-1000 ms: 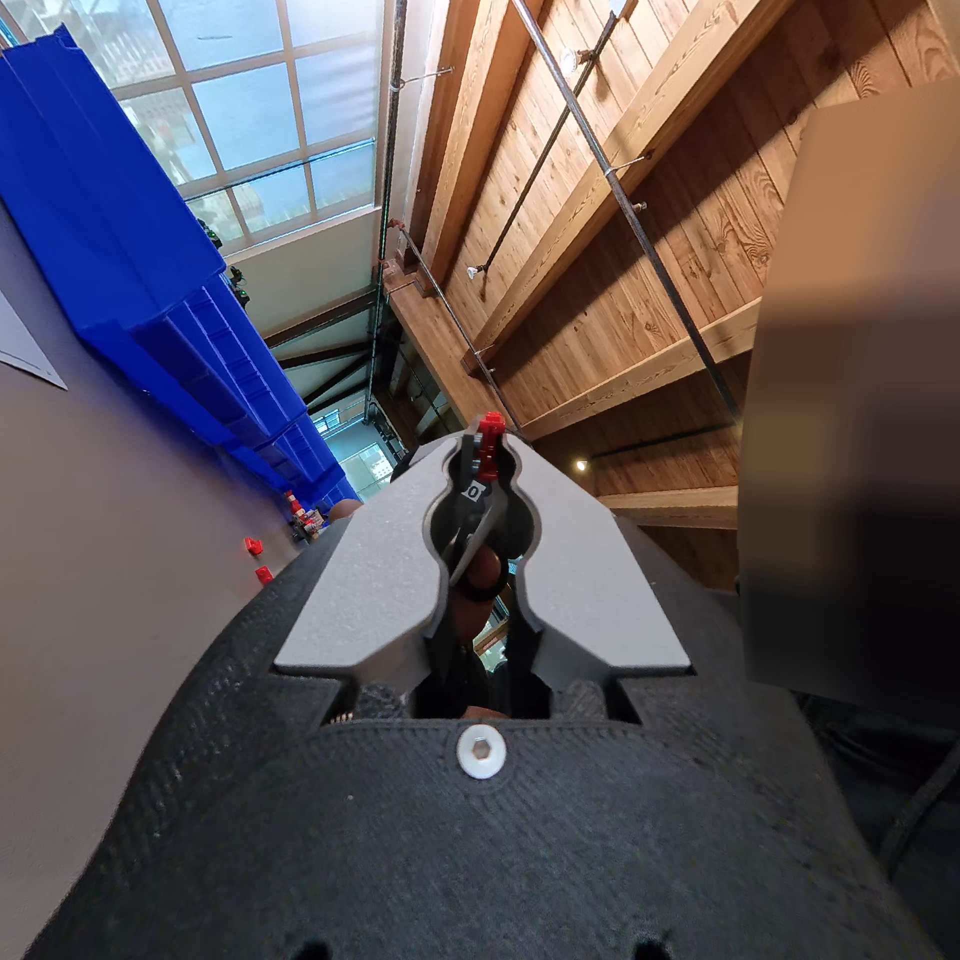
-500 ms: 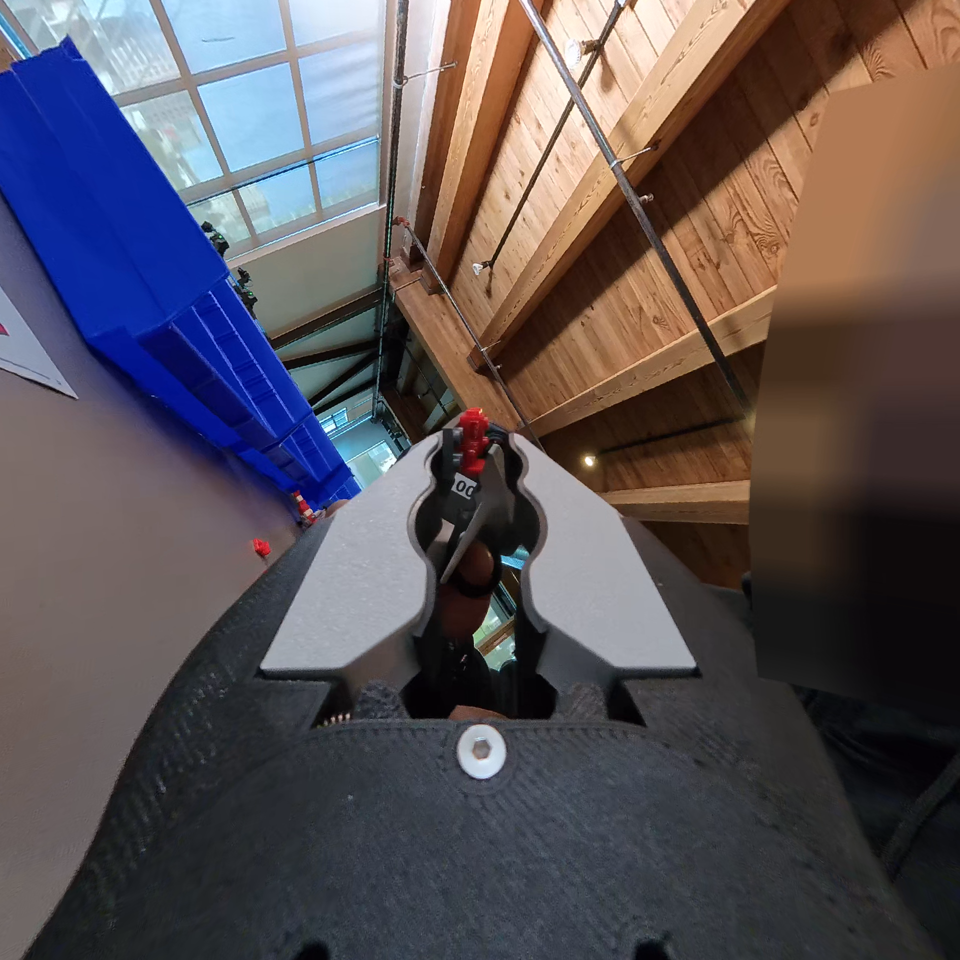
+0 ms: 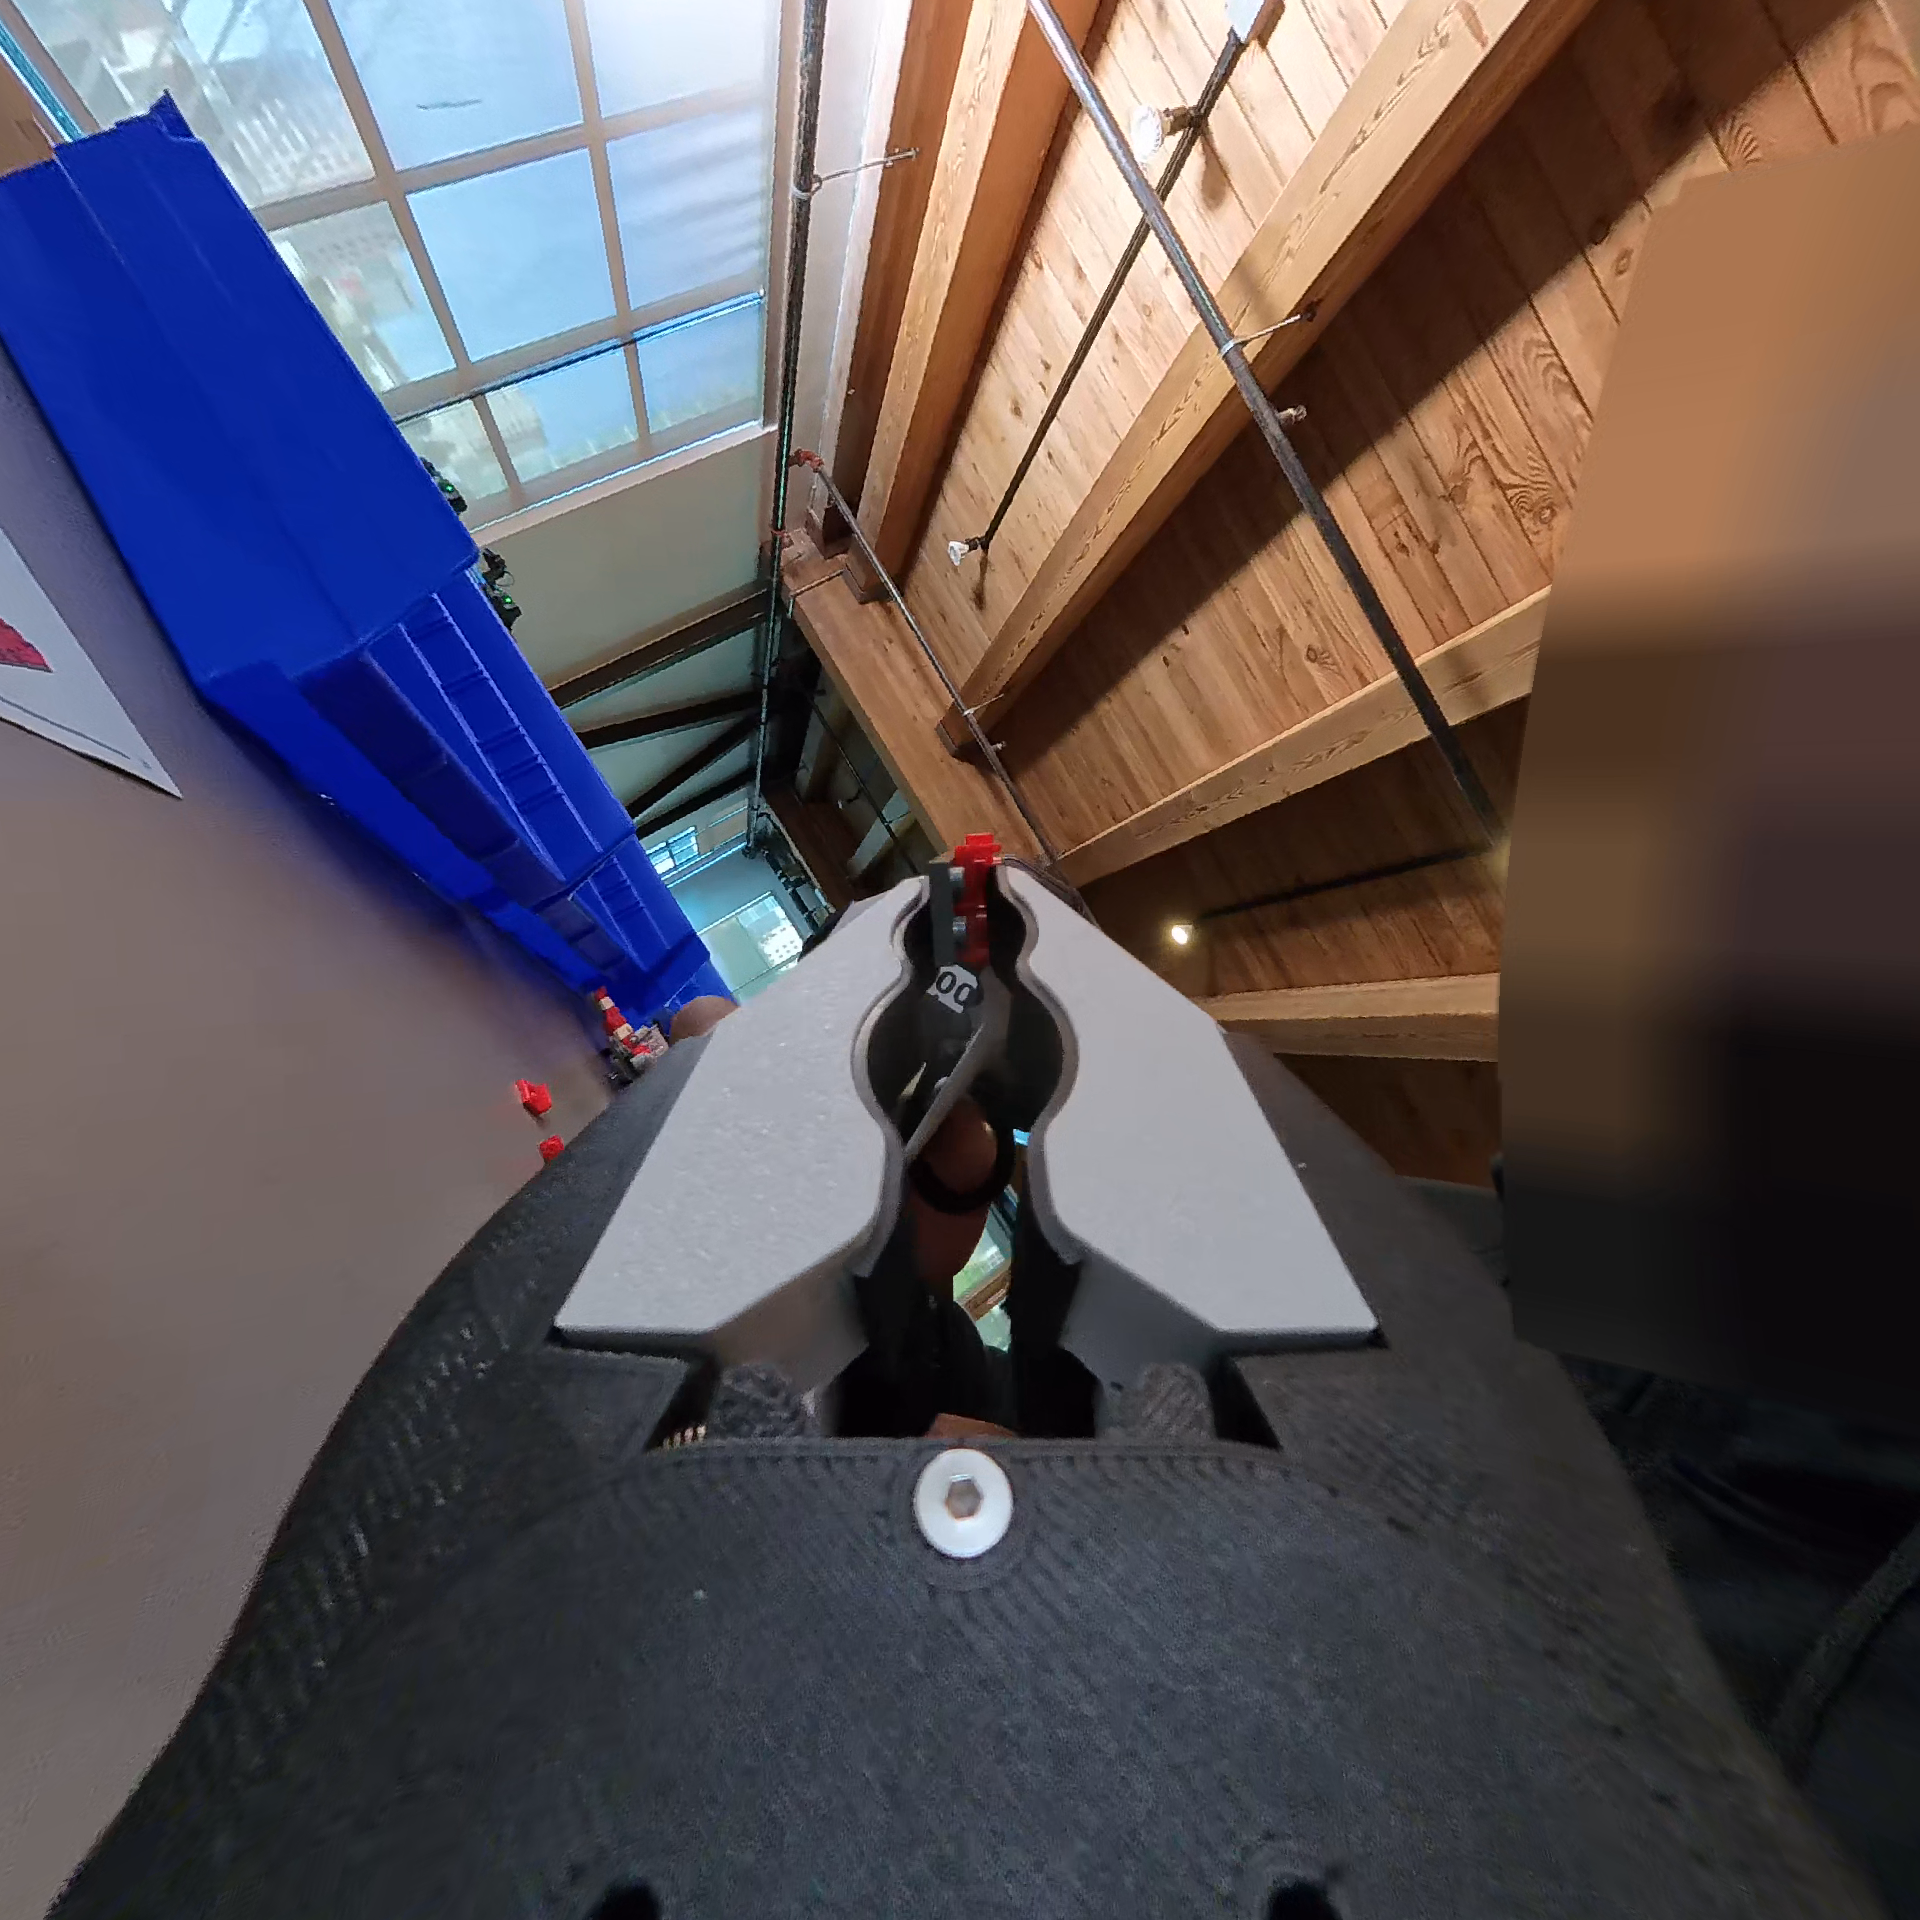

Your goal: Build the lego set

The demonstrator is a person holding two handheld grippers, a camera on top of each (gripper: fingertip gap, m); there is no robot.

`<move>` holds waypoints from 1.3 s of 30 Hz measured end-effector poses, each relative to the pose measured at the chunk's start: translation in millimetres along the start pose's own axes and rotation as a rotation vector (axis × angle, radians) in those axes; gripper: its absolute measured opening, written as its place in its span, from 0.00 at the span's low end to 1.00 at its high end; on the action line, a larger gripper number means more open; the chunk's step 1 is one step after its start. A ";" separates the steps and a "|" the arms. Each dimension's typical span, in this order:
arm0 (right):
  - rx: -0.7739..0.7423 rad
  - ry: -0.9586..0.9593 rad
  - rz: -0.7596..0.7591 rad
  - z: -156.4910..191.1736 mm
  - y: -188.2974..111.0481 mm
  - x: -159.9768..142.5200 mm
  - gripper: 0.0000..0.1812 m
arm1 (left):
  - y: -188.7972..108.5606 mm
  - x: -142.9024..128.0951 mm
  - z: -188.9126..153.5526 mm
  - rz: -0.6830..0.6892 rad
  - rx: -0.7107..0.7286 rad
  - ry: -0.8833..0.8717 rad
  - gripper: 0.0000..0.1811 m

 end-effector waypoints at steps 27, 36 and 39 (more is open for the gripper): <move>0.115 0.368 0.005 -21.1 -19.0 5.6 0.06 | -2.1 -5.6 5.5 0.101 0.070 -0.099 0.11; 0.100 0.382 0.016 -22.0 -18.6 -1.0 0.06 | -2.1 -5.8 8.4 0.059 0.071 -0.111 0.03; 0.092 0.382 0.018 -22.5 -18.7 -2.1 0.06 | -2.7 -5.5 10.5 0.039 0.085 -0.102 0.02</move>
Point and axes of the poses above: each gripper's, where its closed fingertips meet, y out along the fingers, x out of its top, z = x × y across the jaws, the point moved 6 cm from there along -y, back along the fingers, and after that the axes turned 1 degree about -y, right-handed, at the moved point
